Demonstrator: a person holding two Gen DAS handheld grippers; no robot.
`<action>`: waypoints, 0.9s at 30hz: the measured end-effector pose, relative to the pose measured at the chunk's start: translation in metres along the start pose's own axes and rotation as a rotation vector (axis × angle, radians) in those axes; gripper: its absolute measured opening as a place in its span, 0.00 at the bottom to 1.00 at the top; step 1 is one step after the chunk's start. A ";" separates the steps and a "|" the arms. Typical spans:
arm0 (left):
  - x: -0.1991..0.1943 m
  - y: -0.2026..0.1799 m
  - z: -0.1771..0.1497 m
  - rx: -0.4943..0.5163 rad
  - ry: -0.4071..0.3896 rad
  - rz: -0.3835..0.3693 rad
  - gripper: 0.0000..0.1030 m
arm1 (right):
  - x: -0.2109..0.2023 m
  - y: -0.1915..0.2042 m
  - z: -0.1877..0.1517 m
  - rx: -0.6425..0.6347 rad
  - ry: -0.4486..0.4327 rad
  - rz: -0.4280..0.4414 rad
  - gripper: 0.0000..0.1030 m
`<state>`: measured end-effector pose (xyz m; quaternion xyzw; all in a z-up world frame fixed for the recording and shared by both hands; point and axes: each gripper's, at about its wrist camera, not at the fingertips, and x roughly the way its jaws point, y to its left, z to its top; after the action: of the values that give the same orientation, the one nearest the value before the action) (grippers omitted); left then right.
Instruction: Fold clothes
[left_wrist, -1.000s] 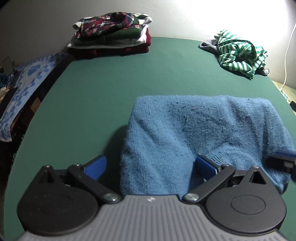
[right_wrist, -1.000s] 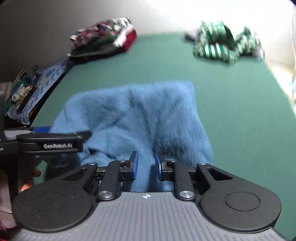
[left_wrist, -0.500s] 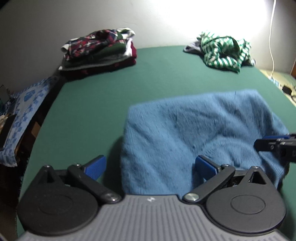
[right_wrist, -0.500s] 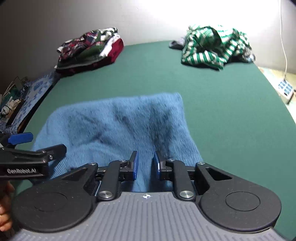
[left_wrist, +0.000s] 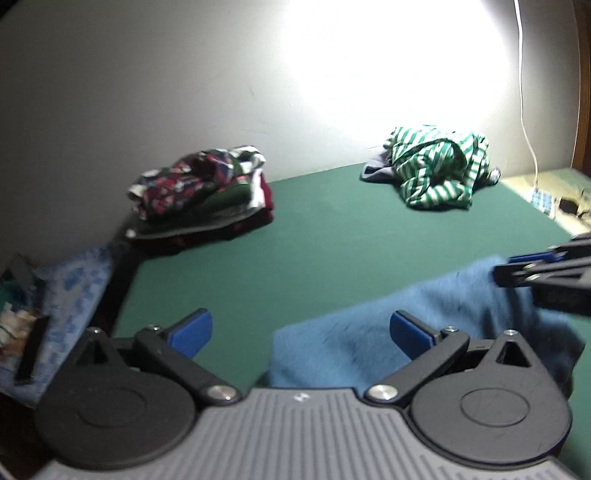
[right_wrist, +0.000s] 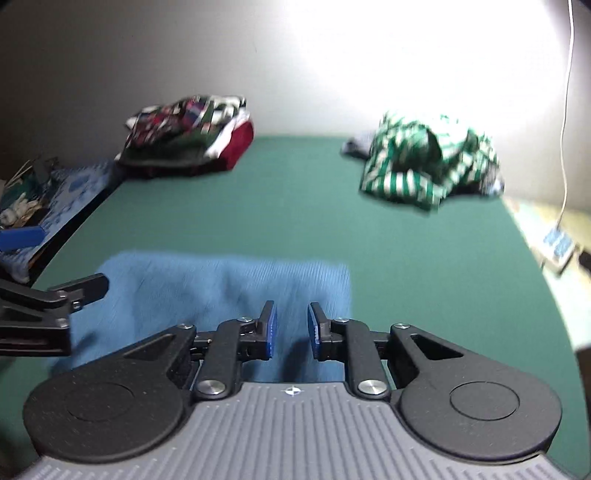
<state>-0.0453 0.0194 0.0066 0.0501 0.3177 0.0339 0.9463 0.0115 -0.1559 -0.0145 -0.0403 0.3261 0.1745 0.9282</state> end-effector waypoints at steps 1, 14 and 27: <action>0.010 0.001 0.005 -0.023 0.010 -0.026 0.99 | 0.011 0.001 0.003 -0.022 -0.014 -0.015 0.20; 0.070 0.001 -0.048 -0.161 0.133 -0.100 0.99 | 0.053 -0.014 -0.020 0.023 0.050 -0.028 0.29; 0.020 -0.007 -0.016 -0.044 -0.069 -0.021 0.99 | 0.016 -0.021 -0.014 0.067 -0.101 -0.008 0.30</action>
<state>-0.0387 0.0158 -0.0190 0.0273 0.2844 0.0291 0.9579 0.0224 -0.1734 -0.0368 -0.0014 0.2845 0.1616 0.9450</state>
